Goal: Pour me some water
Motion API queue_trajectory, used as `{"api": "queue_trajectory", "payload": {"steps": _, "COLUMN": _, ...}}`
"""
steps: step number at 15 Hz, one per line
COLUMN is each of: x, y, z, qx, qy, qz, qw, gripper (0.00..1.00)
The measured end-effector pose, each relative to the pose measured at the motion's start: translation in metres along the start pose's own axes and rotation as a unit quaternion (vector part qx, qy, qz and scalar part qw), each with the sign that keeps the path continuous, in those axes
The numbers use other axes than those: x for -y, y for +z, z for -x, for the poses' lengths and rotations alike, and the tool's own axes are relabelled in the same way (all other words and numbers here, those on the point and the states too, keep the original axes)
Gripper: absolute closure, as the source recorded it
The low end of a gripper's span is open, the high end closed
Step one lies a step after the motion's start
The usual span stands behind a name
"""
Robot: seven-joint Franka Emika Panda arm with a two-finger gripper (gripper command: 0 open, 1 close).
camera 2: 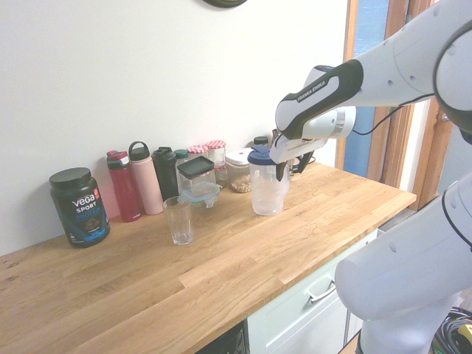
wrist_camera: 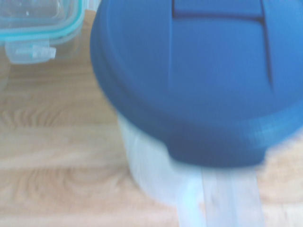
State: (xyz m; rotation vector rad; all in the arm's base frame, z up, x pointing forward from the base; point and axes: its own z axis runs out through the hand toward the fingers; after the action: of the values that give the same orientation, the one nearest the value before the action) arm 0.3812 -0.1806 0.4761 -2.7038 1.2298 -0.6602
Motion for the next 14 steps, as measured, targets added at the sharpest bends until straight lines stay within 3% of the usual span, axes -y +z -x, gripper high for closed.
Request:
{"api": "queue_trajectory", "payload": {"steps": 5, "x": 0.022, "y": 0.019, "z": -0.021, "qx": 0.006, "qy": -0.008, "qz": -0.001, "qw": 1.000, "gripper": 1.00}}
{"api": "queue_trajectory", "payload": {"steps": 14, "x": 0.018, "y": 0.031, "z": -0.025, "qx": 0.015, "qy": -0.007, "qz": 0.003, "qw": 1.000, "gripper": 1.00}}
